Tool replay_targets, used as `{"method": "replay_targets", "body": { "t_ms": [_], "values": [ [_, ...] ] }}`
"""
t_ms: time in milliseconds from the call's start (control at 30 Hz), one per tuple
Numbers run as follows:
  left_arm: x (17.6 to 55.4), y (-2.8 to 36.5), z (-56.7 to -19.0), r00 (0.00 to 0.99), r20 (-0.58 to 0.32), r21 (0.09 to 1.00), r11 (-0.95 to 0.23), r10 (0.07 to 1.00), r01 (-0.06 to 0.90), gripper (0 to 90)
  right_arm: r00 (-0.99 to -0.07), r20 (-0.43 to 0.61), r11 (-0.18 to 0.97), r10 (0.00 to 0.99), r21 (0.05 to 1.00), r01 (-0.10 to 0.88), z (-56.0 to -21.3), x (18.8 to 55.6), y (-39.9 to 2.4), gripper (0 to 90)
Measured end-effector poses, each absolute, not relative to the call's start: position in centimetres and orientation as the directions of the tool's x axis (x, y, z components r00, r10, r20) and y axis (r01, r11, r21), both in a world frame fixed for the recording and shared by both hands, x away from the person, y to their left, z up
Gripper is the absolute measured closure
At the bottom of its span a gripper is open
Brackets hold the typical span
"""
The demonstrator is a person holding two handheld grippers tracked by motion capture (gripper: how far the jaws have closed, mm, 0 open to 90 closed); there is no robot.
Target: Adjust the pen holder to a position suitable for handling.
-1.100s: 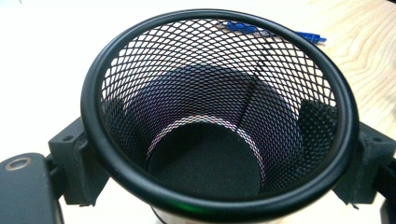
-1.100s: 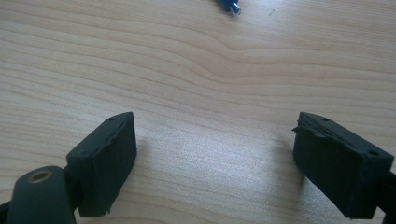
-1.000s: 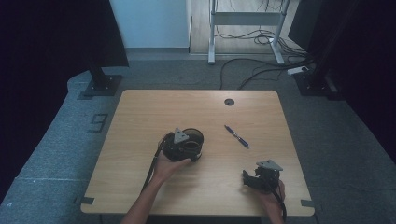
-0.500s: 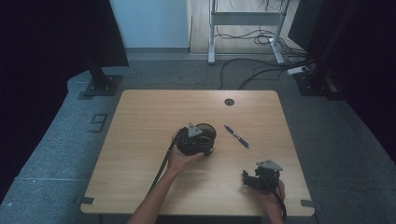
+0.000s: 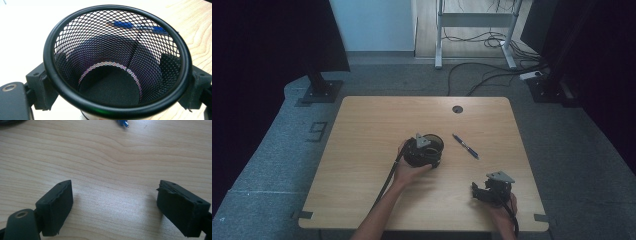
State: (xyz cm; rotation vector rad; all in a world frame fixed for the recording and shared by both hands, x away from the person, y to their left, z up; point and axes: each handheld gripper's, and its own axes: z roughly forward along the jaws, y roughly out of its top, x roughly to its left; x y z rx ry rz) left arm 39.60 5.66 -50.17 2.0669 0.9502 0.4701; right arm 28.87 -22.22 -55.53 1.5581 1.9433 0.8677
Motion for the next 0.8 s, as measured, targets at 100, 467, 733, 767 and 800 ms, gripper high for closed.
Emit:
{"method": "replay_targets", "body": {
  "t_ms": [100,467,733,767,800],
  "values": [
    [39.6,5.8,-50.4,0.646,0.007,0.788,-0.402,0.764,0.467,10.1,-0.221,0.009,0.142,0.975,0.740,0.658,-55.5,28.9,-22.2,12.8],
    [39.3,6.3,-50.4,0.633,-0.004,0.808,-0.371,0.774,0.458,4.6,-0.220,0.009,0.141,0.975,0.740,0.657,-55.5,28.9,-22.2,12.9],
    [38.1,8.4,-50.5,0.639,-0.038,0.822,-0.340,0.768,0.457,3.6,-0.221,0.009,0.142,0.975,0.740,0.657,-55.5,28.9,-22.2,12.9],
    [37.8,9.0,-50.4,0.639,-0.052,0.827,-0.325,0.768,0.459,4.1,-0.221,0.009,0.143,0.975,0.740,0.657,-55.5,28.9,-22.2,12.9],
    [37.7,9.2,-50.4,0.641,-0.059,0.829,-0.320,0.765,0.458,4.6,-0.221,0.009,0.142,0.975,0.740,0.657,-55.5,28.9,-22.2,12.9]
  ]
}}
